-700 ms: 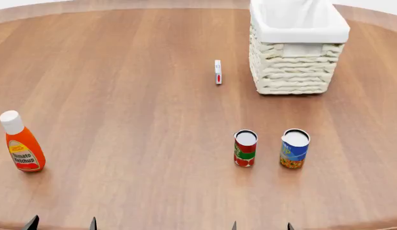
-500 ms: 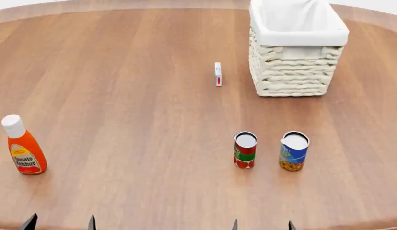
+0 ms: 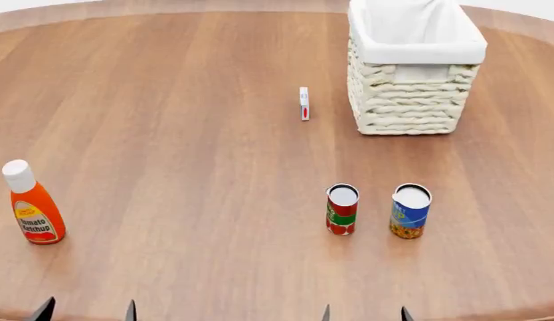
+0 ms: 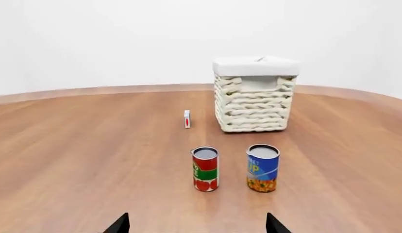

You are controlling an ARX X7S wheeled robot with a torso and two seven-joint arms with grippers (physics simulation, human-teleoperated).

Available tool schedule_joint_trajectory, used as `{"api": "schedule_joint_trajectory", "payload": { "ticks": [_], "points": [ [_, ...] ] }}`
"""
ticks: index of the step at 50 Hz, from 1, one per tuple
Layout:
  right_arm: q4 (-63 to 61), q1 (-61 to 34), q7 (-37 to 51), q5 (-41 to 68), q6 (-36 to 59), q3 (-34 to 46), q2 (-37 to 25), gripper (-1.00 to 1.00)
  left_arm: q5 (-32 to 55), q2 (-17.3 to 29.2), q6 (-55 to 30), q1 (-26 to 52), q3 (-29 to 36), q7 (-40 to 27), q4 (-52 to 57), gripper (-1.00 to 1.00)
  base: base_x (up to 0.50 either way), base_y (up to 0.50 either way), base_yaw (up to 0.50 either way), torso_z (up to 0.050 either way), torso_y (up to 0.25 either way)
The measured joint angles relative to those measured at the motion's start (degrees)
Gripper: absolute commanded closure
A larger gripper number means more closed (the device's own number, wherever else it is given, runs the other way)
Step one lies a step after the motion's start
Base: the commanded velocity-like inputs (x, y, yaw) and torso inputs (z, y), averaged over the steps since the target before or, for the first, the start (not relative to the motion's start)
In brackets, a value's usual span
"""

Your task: Pick up the cream cheese box, and put it in the basket.

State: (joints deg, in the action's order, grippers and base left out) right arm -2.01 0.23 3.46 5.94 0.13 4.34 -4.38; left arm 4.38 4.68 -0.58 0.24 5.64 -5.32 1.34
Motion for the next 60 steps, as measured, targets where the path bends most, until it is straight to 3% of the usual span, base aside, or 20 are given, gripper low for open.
{"api": "schedule_joint_trajectory", "payload": {
  "ticks": [46,60],
  "points": [
    [1.7,-0.4,0.2,3.5,-1.3,4.1,-3.0,-1.0,3.8,2.7,0.7,0.2,2.8,-2.2,-0.4,-1.0,0.49,-0.18,0.0,0.0,0.0],
    [1.5,-0.6,0.8,4.3,-1.0,4.7,-3.6,-1.0,4.3,3.2,0.8,0.2,3.4,-2.9,-0.1,-1.0,0.4,-0.39,0.0,0.0,0.001]
  ]
}}
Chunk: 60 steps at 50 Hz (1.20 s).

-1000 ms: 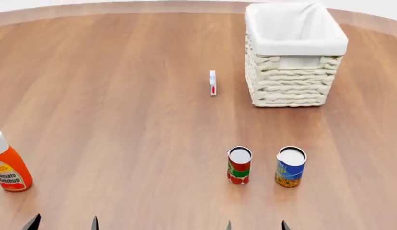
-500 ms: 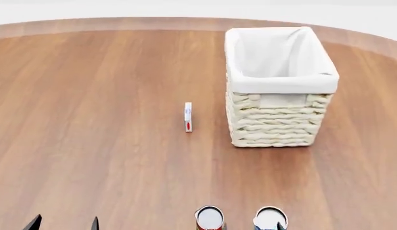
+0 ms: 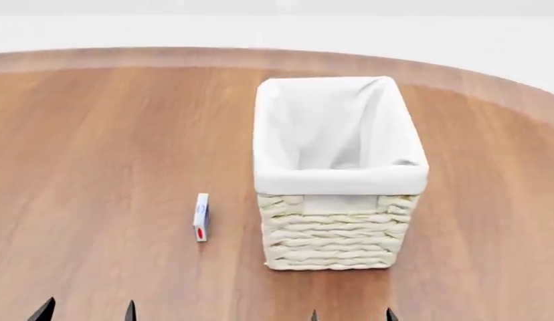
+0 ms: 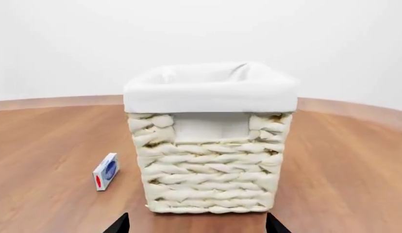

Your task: Pick up the cream cheese box, and put it in the basket.

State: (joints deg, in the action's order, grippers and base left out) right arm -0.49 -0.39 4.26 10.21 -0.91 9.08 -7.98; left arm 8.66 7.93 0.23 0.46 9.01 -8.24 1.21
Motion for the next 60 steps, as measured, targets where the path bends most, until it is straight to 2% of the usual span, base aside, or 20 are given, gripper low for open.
{"api": "schedule_joint_trajectory", "payload": {
  "ticks": [11,24,60],
  "points": [
    [0.5,-0.2,0.2,0.5,0.0,0.6,-0.4,-1.0,0.5,0.3,0.4,0.1,0.4,-0.4,-0.5,-1.0,0.27,-0.36,0.0,0.0,0.0],
    [0.8,0.1,1.4,-0.8,-0.9,1.8,-0.7,-1.0,1.3,0.7,0.9,0.2,0.6,-0.8,-1.2,-1.0,0.27,-0.01,0.0,0.0,0.0],
    [0.1,-0.3,3.2,0.2,-0.3,3.0,-1.6,-1.0,2.2,1.8,0.7,0.4,2.0,-2.2,-0.4,-1.0,0.09,0.0,0.0,0.0,0.0]
  ]
}}
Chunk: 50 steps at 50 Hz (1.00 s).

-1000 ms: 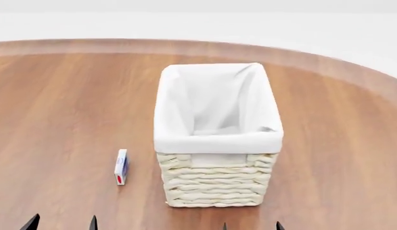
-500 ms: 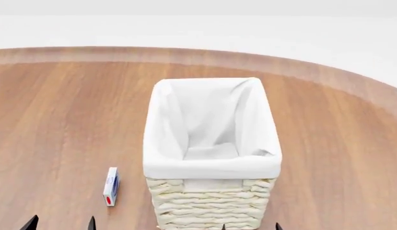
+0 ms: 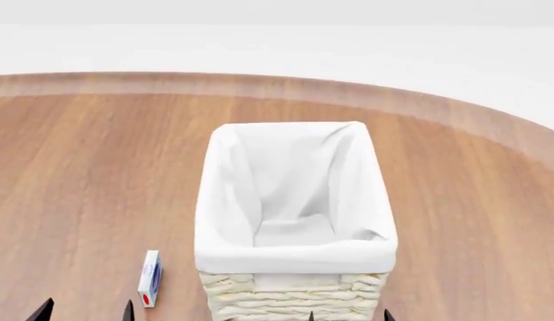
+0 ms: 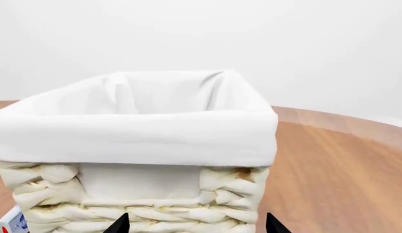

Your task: Pick up the cream cheese box, and put it in the basket.

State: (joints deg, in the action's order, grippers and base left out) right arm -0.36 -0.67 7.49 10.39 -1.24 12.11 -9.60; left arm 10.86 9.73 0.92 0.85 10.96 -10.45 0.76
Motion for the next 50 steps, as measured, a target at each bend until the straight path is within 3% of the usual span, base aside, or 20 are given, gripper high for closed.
{"api": "schedule_joint_trajectory", "payload": {
  "ticks": [19,50],
  "points": [
    [0.7,-0.2,0.5,0.4,-0.7,0.8,-0.3,-1.0,0.5,0.3,0.0,0.5,0.4,-0.8,-1.0,-1.0,0.0,0.0,0.0,0.0,0.0],
    [0.6,-0.3,1.3,0.7,-1.6,1.9,-1.2,-1.0,2.9,0.5,-1.0,1.3,0.1,-2.3,-1.2,-1.0,0.0,0.0,0.0,0.0,-0.25]
  ]
}}
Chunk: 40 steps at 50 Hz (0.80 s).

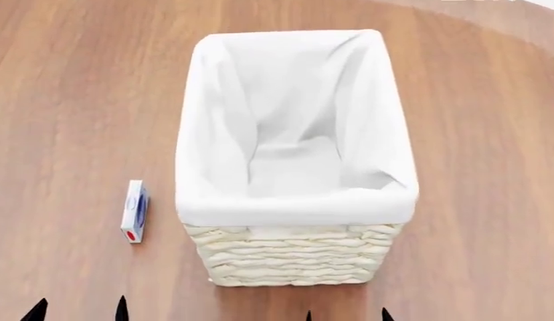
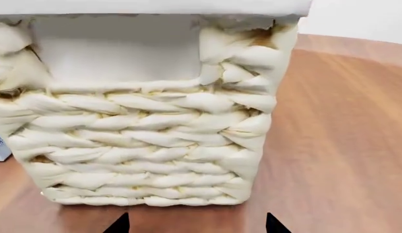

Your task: Pick up the cream cheese box, and put it in the basket.

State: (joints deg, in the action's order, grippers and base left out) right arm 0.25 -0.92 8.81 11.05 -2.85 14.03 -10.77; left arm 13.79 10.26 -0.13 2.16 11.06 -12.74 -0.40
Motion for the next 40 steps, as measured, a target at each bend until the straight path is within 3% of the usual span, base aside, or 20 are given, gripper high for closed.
{"api": "schedule_joint_trajectory", "payload": {
  "ticks": [19,40],
  "points": [
    [1.3,-0.4,0.2,0.2,-0.8,0.8,-0.2,-1.0,1.2,0.9,-1.5,1.6,0.7,0.6,-0.8,-1.0,0.0,0.0,0.0,0.0,-0.026],
    [1.6,-0.6,0.5,0.5,-0.8,1.7,-0.6,-1.0,3.3,0.3,-8.5,16.5,1.6,2.6,-12.2,-1.0,0.0,0.0,0.0,0.0,0.0]
  ]
}}
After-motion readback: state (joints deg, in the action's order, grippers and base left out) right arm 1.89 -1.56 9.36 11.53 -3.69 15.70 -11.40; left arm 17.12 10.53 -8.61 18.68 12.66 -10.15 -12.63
